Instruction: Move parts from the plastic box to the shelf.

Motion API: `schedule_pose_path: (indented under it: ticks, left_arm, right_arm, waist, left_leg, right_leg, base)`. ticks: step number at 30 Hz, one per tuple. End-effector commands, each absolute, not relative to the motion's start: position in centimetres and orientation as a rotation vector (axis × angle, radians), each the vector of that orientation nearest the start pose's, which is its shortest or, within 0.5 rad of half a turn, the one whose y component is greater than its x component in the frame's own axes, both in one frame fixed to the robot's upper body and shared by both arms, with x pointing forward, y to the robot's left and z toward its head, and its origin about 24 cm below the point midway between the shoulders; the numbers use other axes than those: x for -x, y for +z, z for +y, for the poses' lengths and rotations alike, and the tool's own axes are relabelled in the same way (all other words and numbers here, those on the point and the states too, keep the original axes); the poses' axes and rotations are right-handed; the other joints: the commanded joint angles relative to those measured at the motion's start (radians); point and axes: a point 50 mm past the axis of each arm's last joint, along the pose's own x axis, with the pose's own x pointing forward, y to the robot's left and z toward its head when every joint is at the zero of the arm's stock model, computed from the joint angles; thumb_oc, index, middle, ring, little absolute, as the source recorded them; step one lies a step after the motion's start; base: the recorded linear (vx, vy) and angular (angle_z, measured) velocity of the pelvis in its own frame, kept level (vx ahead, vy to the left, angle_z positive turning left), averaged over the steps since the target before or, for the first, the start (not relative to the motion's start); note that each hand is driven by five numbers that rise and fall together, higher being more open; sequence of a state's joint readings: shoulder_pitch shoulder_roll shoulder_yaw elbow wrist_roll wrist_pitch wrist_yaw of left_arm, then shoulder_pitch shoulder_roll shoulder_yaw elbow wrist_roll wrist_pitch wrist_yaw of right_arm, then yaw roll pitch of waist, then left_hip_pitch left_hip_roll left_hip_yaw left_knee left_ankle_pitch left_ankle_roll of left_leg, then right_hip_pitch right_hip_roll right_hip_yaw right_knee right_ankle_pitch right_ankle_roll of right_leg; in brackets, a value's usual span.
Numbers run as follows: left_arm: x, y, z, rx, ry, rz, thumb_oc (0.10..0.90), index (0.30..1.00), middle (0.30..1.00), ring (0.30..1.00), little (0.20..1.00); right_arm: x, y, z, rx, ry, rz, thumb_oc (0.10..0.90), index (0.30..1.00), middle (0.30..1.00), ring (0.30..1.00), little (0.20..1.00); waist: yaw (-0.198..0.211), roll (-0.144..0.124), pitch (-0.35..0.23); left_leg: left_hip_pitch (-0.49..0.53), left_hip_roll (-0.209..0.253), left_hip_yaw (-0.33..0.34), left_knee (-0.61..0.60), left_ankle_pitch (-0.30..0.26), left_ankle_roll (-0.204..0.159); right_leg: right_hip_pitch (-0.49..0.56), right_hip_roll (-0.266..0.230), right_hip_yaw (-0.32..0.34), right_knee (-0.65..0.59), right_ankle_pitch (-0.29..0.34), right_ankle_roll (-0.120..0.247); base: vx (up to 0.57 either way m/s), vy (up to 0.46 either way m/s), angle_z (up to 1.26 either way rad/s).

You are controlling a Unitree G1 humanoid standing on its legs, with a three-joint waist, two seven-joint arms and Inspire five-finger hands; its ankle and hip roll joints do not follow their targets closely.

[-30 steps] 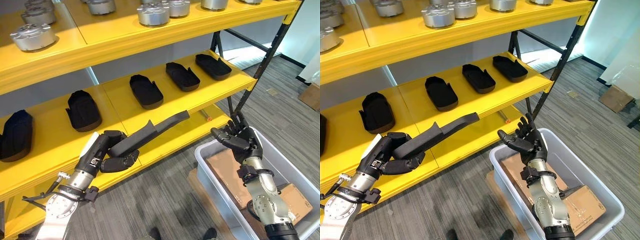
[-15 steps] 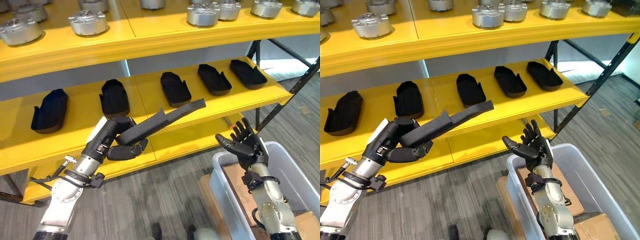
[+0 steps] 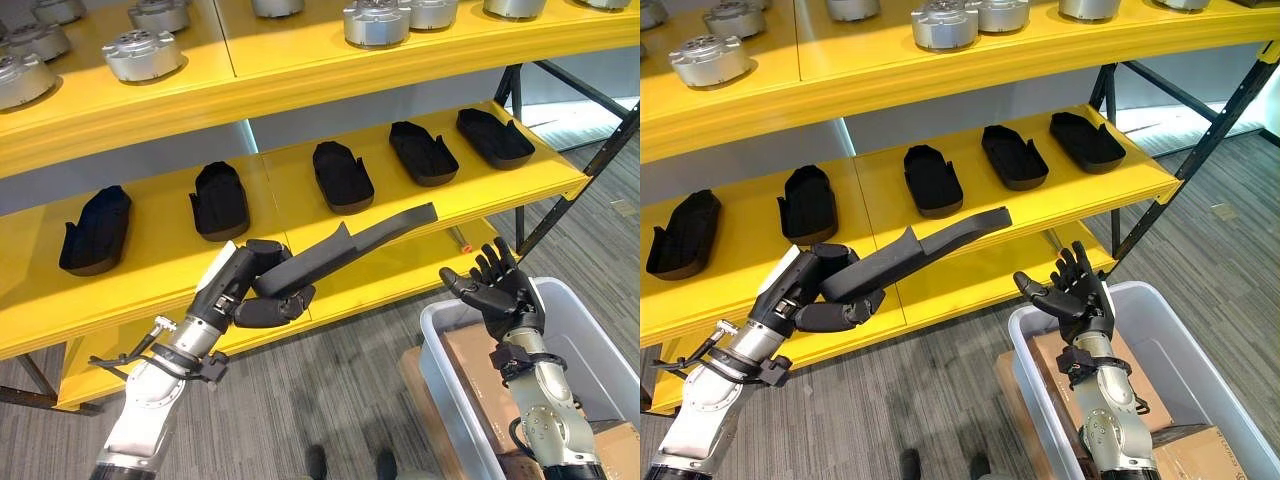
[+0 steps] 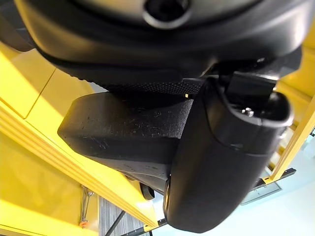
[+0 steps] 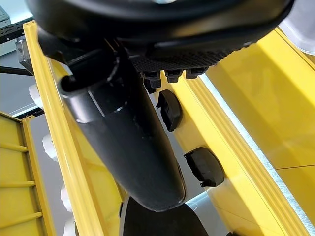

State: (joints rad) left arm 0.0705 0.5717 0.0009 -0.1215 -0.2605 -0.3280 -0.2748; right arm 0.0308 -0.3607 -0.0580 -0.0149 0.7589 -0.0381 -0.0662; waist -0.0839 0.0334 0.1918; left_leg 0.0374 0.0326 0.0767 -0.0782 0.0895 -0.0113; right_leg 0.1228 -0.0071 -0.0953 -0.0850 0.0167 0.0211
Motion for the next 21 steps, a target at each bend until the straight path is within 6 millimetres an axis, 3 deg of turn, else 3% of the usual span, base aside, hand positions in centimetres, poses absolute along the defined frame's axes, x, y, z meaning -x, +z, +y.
schedule_pose_path:
  ticks: [1,4,10,12,13,16,21]
  left_arm:
    - [-23.2,16.9,22.0,-0.36,-0.311,-0.658,0.4,0.3,0.3,0.3,0.3]
    - [-23.6,17.3,21.1,-0.358,-0.357,-0.682,0.4,0.3,0.3,0.3,0.3]
    - [-23.8,17.6,20.7,-0.359,-0.318,-0.701,0.4,0.3,0.3,0.3,0.3]
    - [-23.8,17.6,21.1,-0.372,-0.278,-0.699,0.4,0.3,0.3,0.3,0.3]
    - [-23.9,17.3,21.6,-0.37,-0.233,-0.68,0.4,0.3,0.3,0.3,0.3]
    - [-24.1,17.0,22.1,-0.369,-0.197,-0.675,0.4,0.3,0.3,0.3,0.3]
    - [-24.6,17.0,21.9,-0.368,-0.161,-0.691,0.4,0.3,0.3,0.3,0.3]
  right_arm:
    - [-25.4,11.3,-24.0,-0.384,-0.088,-0.325,0.9,1.0,1.0,1.0,1.0]
    - [-24.9,11.7,-24.9,-0.38,-0.156,-0.366,0.9,1.0,1.0,1.0,1.0]
    - [-24.8,12.0,-25.8,-0.344,-0.148,-0.373,0.9,1.0,1.0,1.0,1.0]
    - [-24.9,12.0,-26.0,-0.331,-0.127,-0.369,0.9,1.0,1.0,1.0,1.0]
    - [-25.1,12.1,-26.1,-0.321,-0.103,-0.365,0.9,1.0,1.0,1.0,1.0]
    - [-25.3,12.4,-26.1,-0.311,-0.081,-0.364,0.9,1.0,1.0,1.0,1.0]
    - [-25.3,12.9,-26.2,-0.28,-0.046,-0.368,0.9,1.0,1.0,1.0,1.0]
  waist:
    - [-0.015,-0.007,-0.078]
    - [-0.055,-0.001,-0.05]
    - [-0.081,-0.002,-0.031]
    - [-0.085,-0.001,-0.032]
    - [-0.086,-0.001,-0.034]
    - [-0.093,-0.003,-0.039]
    - [-0.117,0.005,-0.045]
  left_leg:
    - [0.023,-0.035,0.07,-0.002,-0.081,-0.003]
    - [-0.001,-0.004,0.215,0.064,-0.083,-0.017]
    - [-0.013,0.101,0.242,0.14,-0.074,-0.047]
    - [-0.011,0.169,0.227,0.156,-0.016,-0.071]
    - [-0.009,0.236,0.186,0.169,0.056,-0.094]
    - [-0.007,0.304,0.158,0.185,0.127,-0.11]
    - [0.005,0.396,0.181,0.182,0.202,-0.138]
  right_leg:
    - [-0.05,0.019,0.001,0.075,-0.044,0.037]
    - [-0.071,-0.003,-0.064,0.122,-0.056,0.038]
    - [-0.086,-0.036,-0.086,0.198,-0.101,0.015]
    - [-0.093,-0.047,-0.091,0.225,-0.119,0.003]
    - [-0.104,-0.049,-0.083,0.263,-0.145,-0.012]
    - [-0.127,-0.062,-0.081,0.317,-0.171,-0.023]
    - [-0.168,-0.111,-0.105,0.42,-0.217,-0.025]
  base:
    - [-0.09,-0.023,0.05]
    - [-0.19,0.018,0.28]
    - [-0.06,0.104,0.49]
    - [-0.02,0.233,-0.08]
    - [0.0,0.257,-0.17]
    - [-0.01,0.241,-0.05]
    - [-0.04,0.345,0.09]
